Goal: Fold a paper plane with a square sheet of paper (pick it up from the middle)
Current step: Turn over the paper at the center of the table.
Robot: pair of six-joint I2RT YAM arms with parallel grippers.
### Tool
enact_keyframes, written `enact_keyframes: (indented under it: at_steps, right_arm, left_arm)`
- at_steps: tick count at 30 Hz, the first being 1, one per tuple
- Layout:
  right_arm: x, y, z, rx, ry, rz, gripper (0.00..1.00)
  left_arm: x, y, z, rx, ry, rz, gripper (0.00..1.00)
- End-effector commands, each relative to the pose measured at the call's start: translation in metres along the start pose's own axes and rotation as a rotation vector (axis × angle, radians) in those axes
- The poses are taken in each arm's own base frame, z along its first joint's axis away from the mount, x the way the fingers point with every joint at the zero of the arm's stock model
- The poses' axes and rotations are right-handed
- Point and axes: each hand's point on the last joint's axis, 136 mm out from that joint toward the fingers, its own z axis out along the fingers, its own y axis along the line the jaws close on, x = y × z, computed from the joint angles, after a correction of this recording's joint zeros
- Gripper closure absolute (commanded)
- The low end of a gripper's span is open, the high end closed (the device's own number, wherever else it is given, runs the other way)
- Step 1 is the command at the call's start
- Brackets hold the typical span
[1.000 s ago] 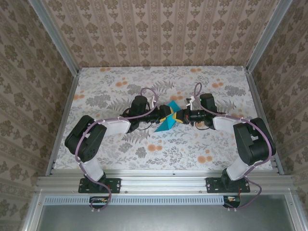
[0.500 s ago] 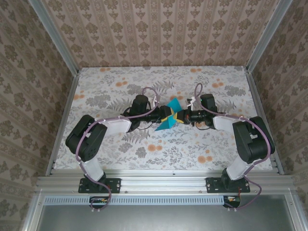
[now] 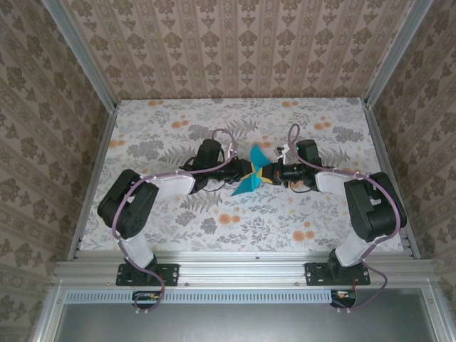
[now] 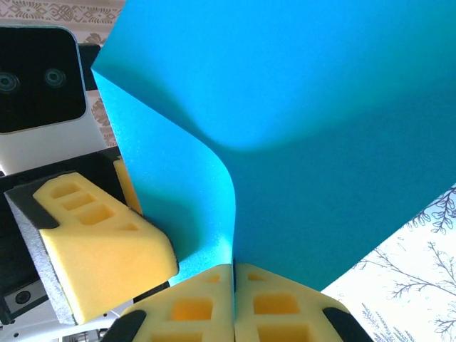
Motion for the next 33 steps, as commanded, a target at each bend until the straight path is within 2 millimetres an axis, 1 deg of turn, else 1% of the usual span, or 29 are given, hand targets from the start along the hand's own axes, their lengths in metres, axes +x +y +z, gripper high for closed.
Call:
enact_keyframes:
  at_steps: [1,3,7,8,10,15,16,18,19,23,25,30,33]
  right_arm:
    - [0.002,0.002,-0.005,-0.002,0.006,-0.008,0.89]
    - [0.0,0.003,-0.008,0.002,-0.004,-0.011,0.85]
    - [0.0,0.005,-0.014,0.008,-0.01,-0.014,0.81]
    - [0.0,0.005,-0.016,0.011,-0.016,-0.014,0.78]
    - [0.0,0.002,-0.02,0.024,-0.029,-0.009,0.67]
    - [0.008,-0.004,-0.029,0.056,-0.06,0.024,0.51]
    - [0.009,-0.004,-0.03,0.053,-0.068,0.036,0.49]
    - [0.012,-0.005,-0.031,0.037,-0.083,0.064,0.45]
    - [0.013,-0.005,-0.03,0.026,-0.091,0.081,0.41]
    - [0.016,-0.006,-0.026,-0.008,-0.111,0.134,0.36]
    - [0.015,-0.005,-0.023,-0.023,-0.12,0.149,0.35]
    - [0.01,0.008,-0.017,-0.084,-0.133,0.179,0.34]
    - [0.01,0.012,-0.011,-0.107,-0.129,0.197,0.35]
  left_arm:
    - [-0.003,-0.001,0.002,-0.006,0.011,0.027,0.81]
    - [-0.003,0.0,0.002,-0.01,0.009,0.025,0.84]
    - [-0.005,0.001,0.002,-0.016,0.0,0.023,0.85]
    - [-0.006,0.001,0.001,-0.018,-0.002,0.02,0.86]
    - [-0.008,0.001,0.001,-0.019,-0.014,0.015,0.86]
    - [-0.011,-0.005,0.0,-0.003,-0.028,0.008,0.87]
    - [-0.016,-0.004,0.0,-0.01,-0.054,0.007,0.87]
    - [-0.018,-0.005,0.0,-0.004,-0.065,-0.001,0.87]
    - [-0.019,-0.007,0.0,0.002,-0.07,-0.003,0.87]
    - [-0.021,-0.01,0.002,0.021,-0.084,-0.016,0.87]
    - [-0.022,-0.01,0.003,0.024,-0.087,-0.019,0.87]
    - [-0.018,-0.01,0.007,0.026,-0.084,-0.023,0.87]
    - [-0.018,-0.009,0.008,0.034,-0.094,-0.033,0.87]
